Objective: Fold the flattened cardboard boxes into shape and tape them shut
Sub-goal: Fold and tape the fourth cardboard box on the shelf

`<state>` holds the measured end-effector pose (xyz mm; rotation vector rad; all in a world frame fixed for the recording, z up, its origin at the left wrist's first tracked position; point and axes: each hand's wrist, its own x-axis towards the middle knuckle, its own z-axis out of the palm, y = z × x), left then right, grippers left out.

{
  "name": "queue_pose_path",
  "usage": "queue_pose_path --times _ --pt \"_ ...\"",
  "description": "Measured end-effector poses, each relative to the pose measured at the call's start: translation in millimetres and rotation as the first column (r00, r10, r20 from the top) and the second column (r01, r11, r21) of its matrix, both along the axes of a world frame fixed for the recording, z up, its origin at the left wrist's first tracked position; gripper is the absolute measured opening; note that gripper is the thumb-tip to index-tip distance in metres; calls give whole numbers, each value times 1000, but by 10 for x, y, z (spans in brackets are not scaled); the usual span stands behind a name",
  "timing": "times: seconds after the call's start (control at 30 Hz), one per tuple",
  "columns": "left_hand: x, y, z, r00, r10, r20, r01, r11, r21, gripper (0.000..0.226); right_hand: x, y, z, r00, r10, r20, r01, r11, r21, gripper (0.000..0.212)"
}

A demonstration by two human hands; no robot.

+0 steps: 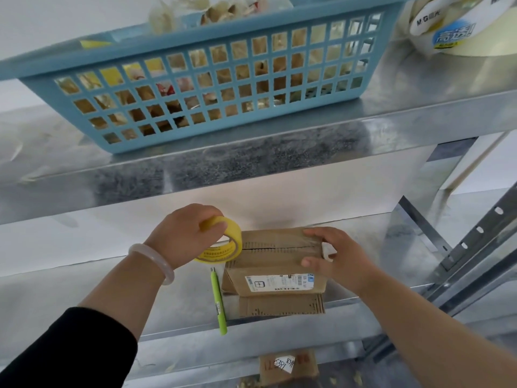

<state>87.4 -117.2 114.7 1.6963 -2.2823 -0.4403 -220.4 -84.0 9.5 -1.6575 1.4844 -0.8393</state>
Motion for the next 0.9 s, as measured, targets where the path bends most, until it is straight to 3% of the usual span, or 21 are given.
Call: queue_pose_path --times 0.13,0.23,0.37,0.9 --pt "-25 -10 13 999 -18 -31 18 1000 -2 9 -16 -17 57 993 59 -102 -58 998 15 70" --pt "-27 -22 -3 999 -25 -31 25 1000 0 8 -21 -57 94 969 104 -226 -102 995 20 84" --pt "-17 -29 -29 999 -23 -27 23 1000 -3 6 57 -68 155 932 125 -339 -134 991 -2 82" --pt "-52 25 45 999 7 -50 -8 1000 -10 12 -52 -113 186 908 153 -390 -186 981 -49 85"
